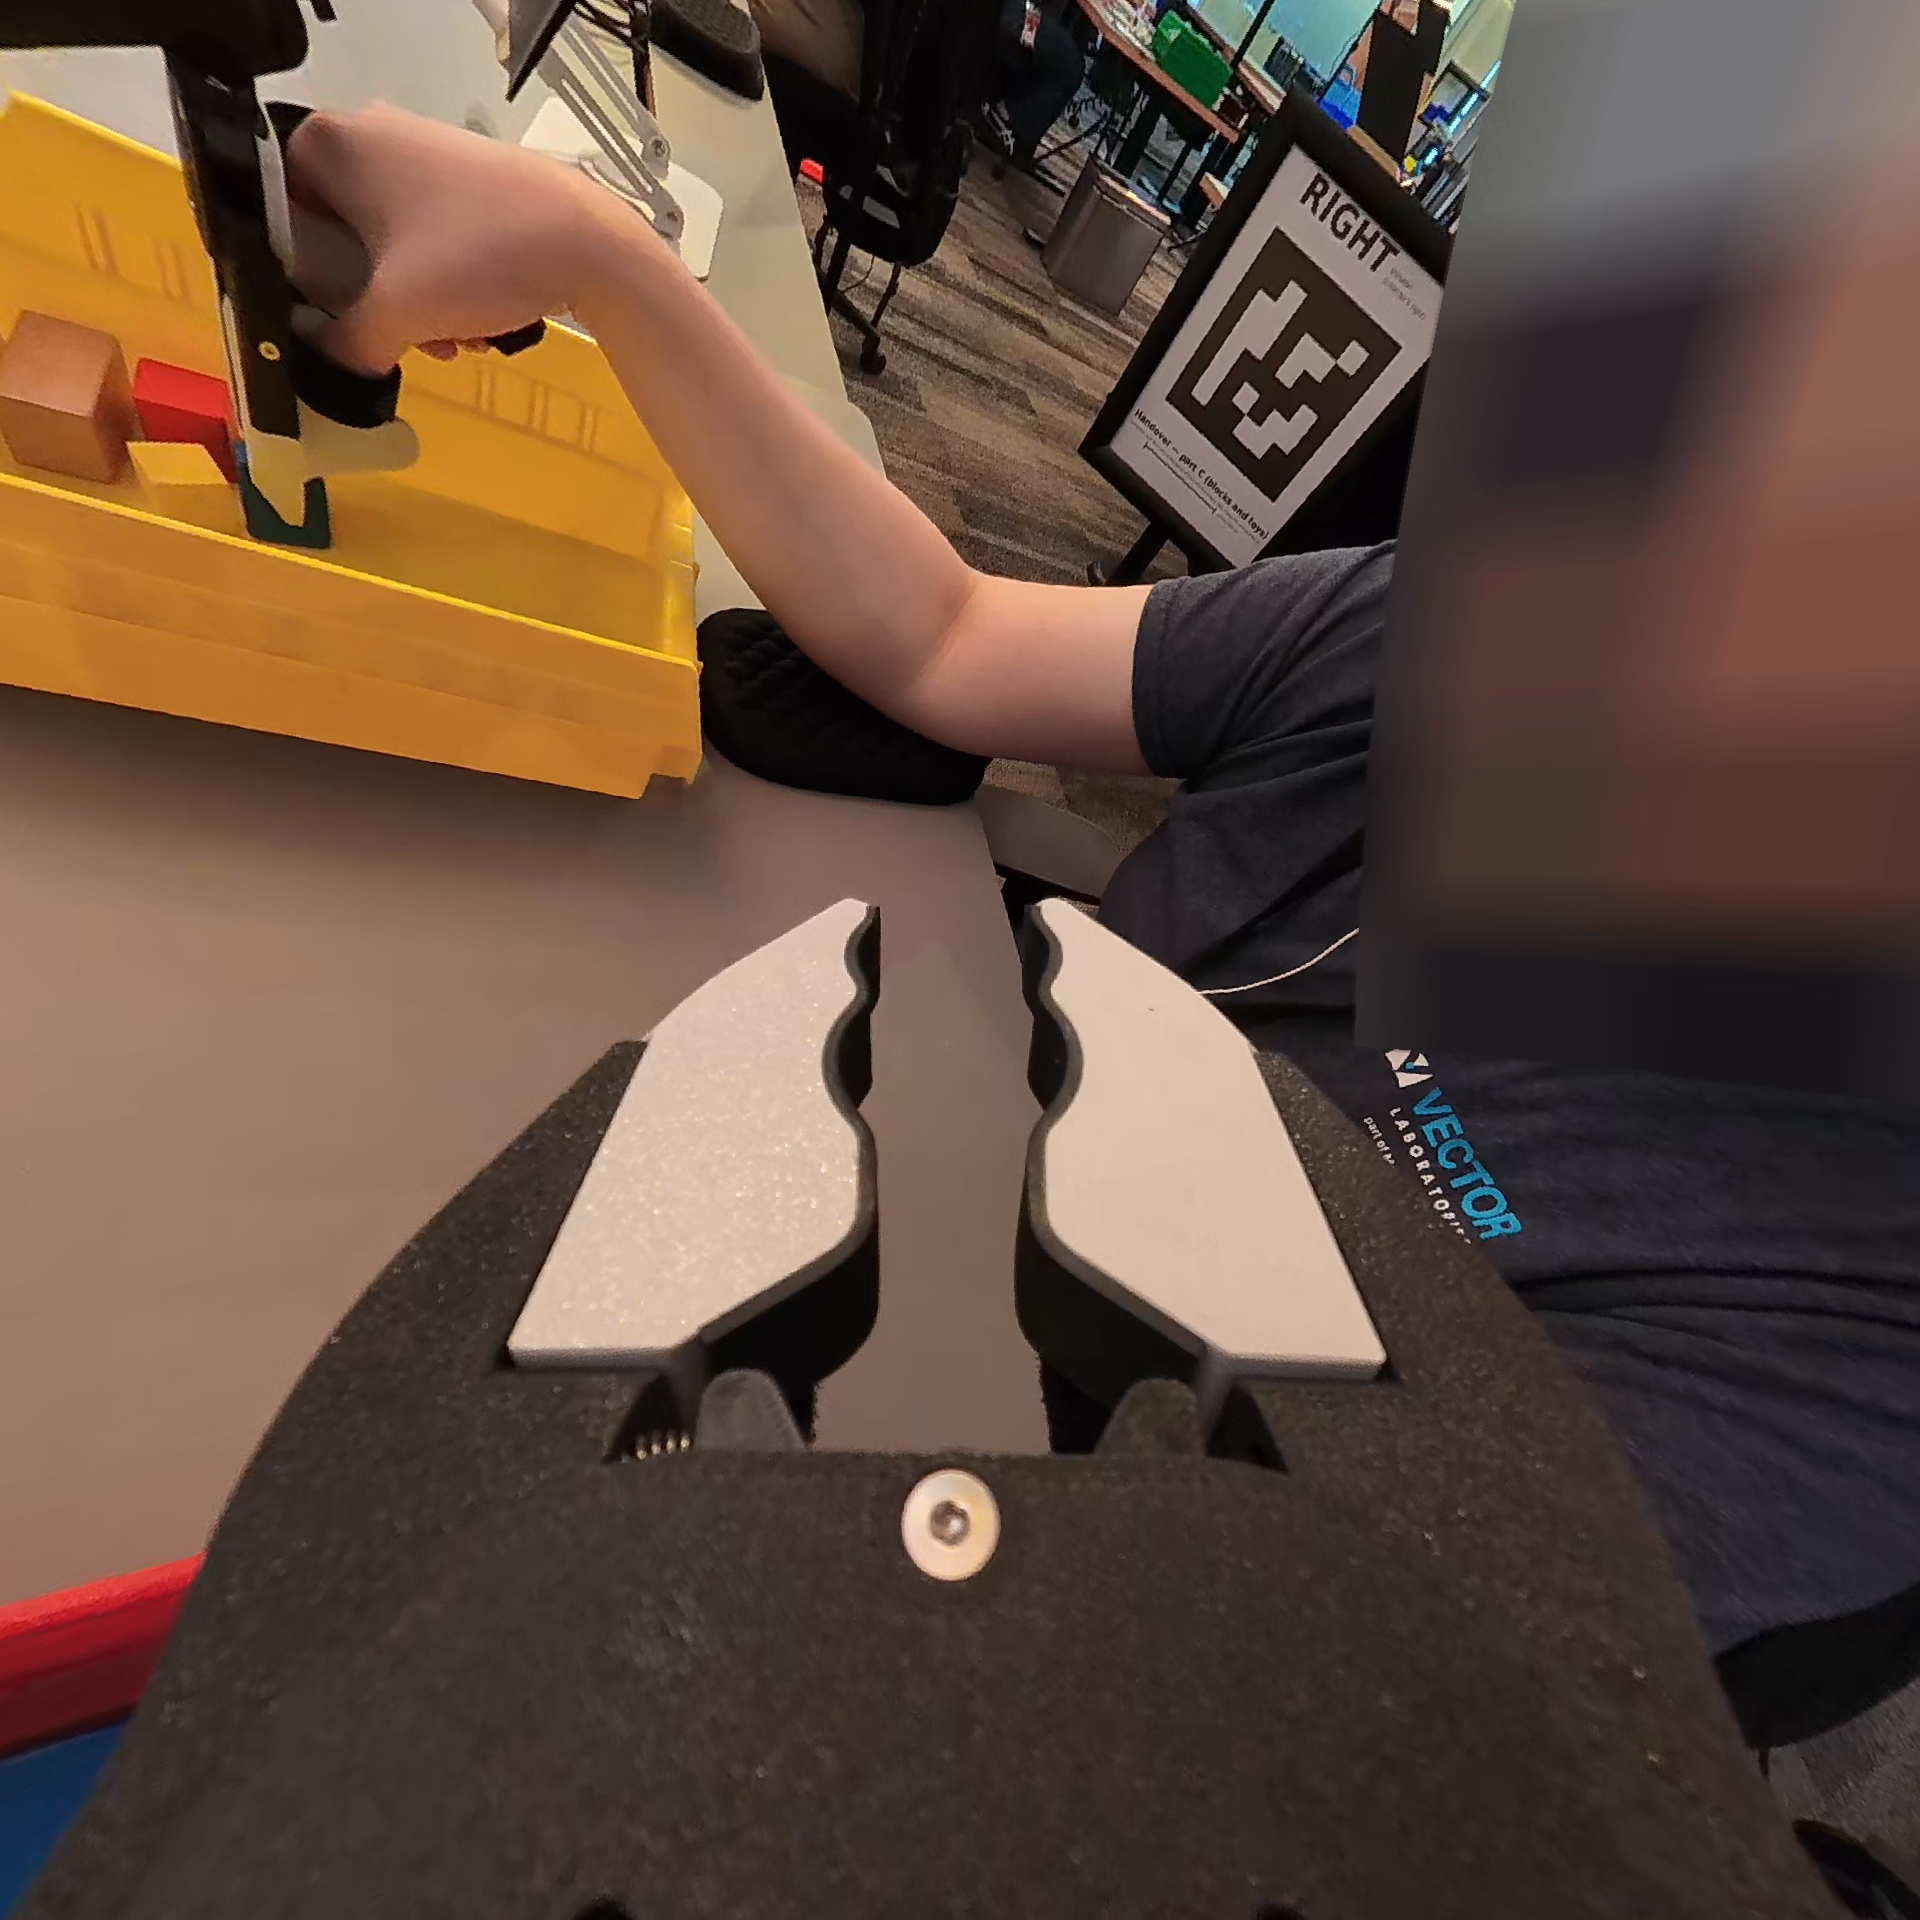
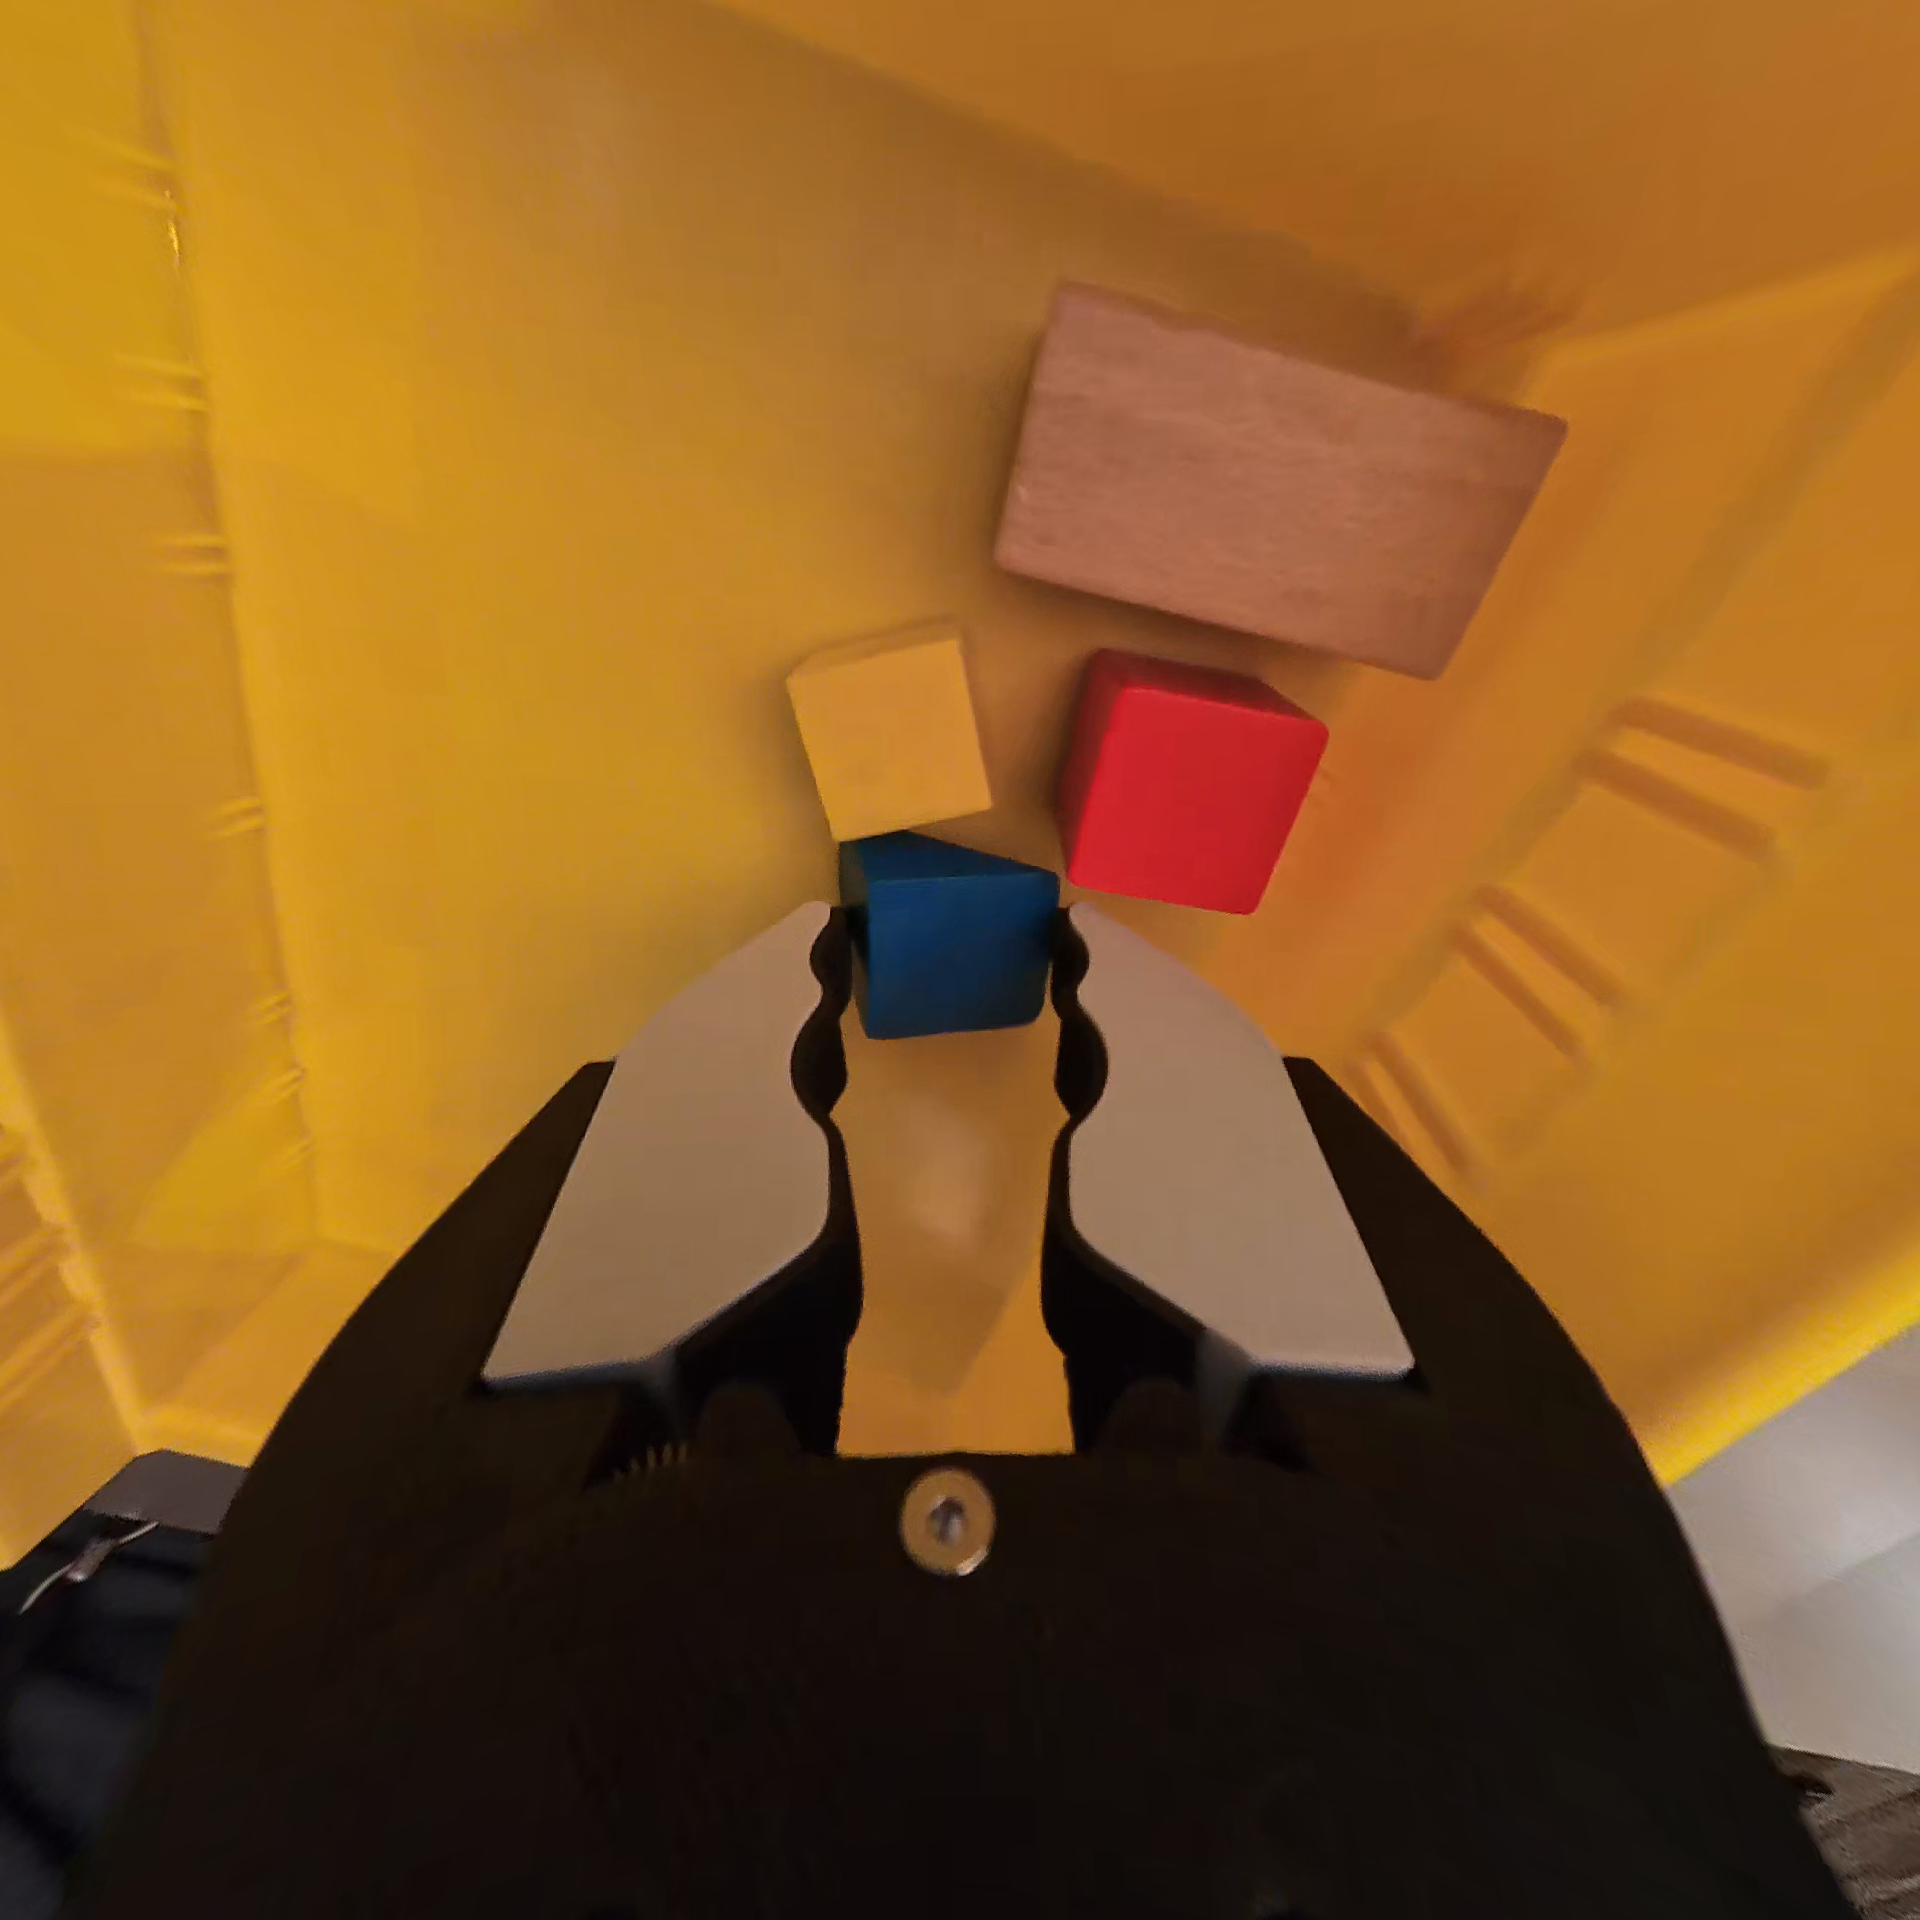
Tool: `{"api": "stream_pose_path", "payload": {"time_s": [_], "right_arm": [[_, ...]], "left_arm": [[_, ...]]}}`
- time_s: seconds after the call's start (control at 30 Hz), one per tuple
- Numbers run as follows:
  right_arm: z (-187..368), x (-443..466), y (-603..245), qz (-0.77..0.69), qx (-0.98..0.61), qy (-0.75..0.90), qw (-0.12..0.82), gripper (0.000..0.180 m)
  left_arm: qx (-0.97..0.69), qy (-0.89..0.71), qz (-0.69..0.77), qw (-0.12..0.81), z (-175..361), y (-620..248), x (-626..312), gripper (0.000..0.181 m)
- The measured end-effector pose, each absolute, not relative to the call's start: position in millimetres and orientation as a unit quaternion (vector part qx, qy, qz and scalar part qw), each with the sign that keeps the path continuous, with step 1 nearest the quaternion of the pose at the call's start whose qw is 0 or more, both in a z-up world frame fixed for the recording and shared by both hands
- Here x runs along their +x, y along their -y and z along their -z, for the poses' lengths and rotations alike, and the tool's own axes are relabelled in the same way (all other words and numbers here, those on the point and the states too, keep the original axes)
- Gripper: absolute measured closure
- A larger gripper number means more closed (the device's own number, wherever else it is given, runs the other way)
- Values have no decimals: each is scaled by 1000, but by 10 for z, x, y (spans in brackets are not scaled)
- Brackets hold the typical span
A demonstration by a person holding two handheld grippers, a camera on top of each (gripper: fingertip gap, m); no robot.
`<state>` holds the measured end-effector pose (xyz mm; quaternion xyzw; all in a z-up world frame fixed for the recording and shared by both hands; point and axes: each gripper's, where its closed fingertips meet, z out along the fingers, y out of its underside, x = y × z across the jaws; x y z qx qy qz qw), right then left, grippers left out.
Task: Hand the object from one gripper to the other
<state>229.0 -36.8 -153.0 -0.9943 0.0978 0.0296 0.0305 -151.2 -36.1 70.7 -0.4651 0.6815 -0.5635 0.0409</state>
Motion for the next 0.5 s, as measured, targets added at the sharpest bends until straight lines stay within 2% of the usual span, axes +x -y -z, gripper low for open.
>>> {"api": "stream_pose_path", "payload": {"time_s": [0.5], "right_arm": [[1602,2271,410,-21,-996,-86,0,137]], "left_arm": [[-466,-688,555,31,-652,401,-1496,156]]}}
